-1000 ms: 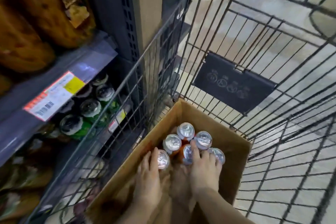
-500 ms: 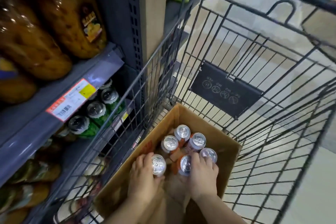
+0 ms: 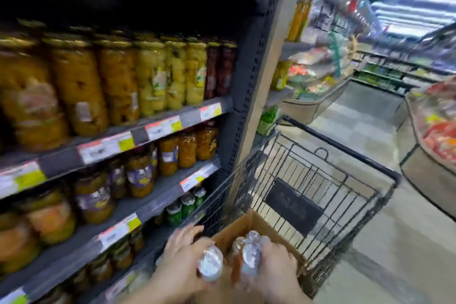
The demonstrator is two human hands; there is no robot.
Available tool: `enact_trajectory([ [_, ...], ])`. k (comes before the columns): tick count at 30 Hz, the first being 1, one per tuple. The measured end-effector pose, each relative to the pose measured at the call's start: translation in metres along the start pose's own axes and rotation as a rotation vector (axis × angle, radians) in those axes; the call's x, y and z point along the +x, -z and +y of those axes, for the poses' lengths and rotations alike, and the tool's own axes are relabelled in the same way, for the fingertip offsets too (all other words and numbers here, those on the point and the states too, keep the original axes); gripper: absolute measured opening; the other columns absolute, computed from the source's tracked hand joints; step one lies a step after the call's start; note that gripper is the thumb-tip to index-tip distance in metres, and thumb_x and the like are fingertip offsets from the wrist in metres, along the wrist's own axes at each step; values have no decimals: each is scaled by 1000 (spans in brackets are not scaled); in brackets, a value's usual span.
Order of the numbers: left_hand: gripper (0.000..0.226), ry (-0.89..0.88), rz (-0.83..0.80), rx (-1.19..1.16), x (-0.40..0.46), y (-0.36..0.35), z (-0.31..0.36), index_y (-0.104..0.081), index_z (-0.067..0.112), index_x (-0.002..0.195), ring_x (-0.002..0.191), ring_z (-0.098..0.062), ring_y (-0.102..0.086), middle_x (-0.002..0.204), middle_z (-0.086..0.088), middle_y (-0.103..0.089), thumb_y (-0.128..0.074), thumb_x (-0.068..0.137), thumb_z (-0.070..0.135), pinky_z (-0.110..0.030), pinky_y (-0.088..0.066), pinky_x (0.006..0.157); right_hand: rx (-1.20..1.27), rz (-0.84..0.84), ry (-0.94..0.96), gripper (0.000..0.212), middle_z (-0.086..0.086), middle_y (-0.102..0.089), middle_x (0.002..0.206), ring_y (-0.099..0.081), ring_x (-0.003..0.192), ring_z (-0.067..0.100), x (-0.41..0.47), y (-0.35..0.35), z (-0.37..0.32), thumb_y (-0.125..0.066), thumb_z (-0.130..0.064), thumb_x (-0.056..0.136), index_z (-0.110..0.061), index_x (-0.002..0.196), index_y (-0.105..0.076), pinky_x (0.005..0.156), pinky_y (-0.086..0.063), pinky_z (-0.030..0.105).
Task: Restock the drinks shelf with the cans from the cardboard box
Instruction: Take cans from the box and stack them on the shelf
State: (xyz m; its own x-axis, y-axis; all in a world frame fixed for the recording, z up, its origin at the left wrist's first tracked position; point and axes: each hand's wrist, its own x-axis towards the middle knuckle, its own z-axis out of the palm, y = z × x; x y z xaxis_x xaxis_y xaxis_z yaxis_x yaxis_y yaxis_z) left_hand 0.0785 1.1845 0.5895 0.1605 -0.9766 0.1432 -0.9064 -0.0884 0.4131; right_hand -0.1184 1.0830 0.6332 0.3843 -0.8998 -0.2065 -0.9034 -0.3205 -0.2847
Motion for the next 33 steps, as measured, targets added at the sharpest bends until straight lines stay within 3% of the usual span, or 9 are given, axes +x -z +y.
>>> enact_trajectory([
  [2,89,81,-28,-30,-45,44,6,-45,49,131,148,-19,-10,156,9,-23,-63,50,79,-42,-5,118,-18,24,120,60,-10,-54,108,-51,118,21,-34,19,-23,-62,-60,64,-42,118,-44,90,-39,37],
  [12,91,383,163,153,-291,240,5,-43,44,135,149,-20,-2,159,3,-19,-71,52,70,-47,2,120,46,42,781,69,-6,-64,115,-54,117,25,-204,37,-206,-71,-52,66,-37,129,-48,93,-42,36],
  [18,90,603,273,208,-468,324,-9,-51,37,134,143,-17,-23,150,4,-37,-78,54,68,-39,-18,116,77,-95,1062,66,-5,-63,118,-52,119,24,-329,7,-336,-77,-48,67,-38,127,-50,98,-41,36],
  [21,77,655,331,231,-569,365,-17,-61,28,124,120,-16,-50,122,9,-58,-82,57,59,-33,-37,101,108,-202,1173,69,-7,-61,122,-53,118,19,-408,-16,-404,-80,-45,66,-40,127,-49,98,-43,36],
  [23,72,694,360,185,-636,389,-23,-60,26,125,115,-13,-53,120,11,-60,-84,61,51,-31,-40,96,152,-277,1242,70,-10,-61,122,-57,114,14,-462,-33,-447,-84,-42,64,-38,126,-51,94,-47,33],
  [25,76,753,370,113,-701,412,-31,-53,29,132,111,-1,-55,118,16,-60,-84,65,47,-21,-42,89,208,-328,1302,70,-11,-62,116,-59,107,10,-515,-48,-488,-87,-40,63,-37,124,-52,84,-46,24],
  [27,73,800,419,38,-759,433,-38,-51,32,128,82,14,-59,98,23,-61,-85,64,43,-8,-43,68,259,-359,1366,67,-13,-61,111,-59,102,6,-565,-61,-525,-87,-38,63,-39,120,-51,75,-41,16],
  [30,67,854,538,-52,-833,468,-45,-54,34,118,86,6,-62,102,19,-63,-88,62,41,-18,-52,72,343,-421,1428,72,-16,-62,110,-59,99,2,-628,-75,-579,-89,-34,61,-35,123,-53,77,-43,11],
  [33,62,882,701,-142,-896,495,-53,-58,36,112,90,0,-66,104,13,-68,-90,59,41,-27,-56,79,434,-582,1455,72,-9,-67,113,-65,95,2,-677,-83,-633,-89,-25,62,-33,124,-54,83,-55,24],
])
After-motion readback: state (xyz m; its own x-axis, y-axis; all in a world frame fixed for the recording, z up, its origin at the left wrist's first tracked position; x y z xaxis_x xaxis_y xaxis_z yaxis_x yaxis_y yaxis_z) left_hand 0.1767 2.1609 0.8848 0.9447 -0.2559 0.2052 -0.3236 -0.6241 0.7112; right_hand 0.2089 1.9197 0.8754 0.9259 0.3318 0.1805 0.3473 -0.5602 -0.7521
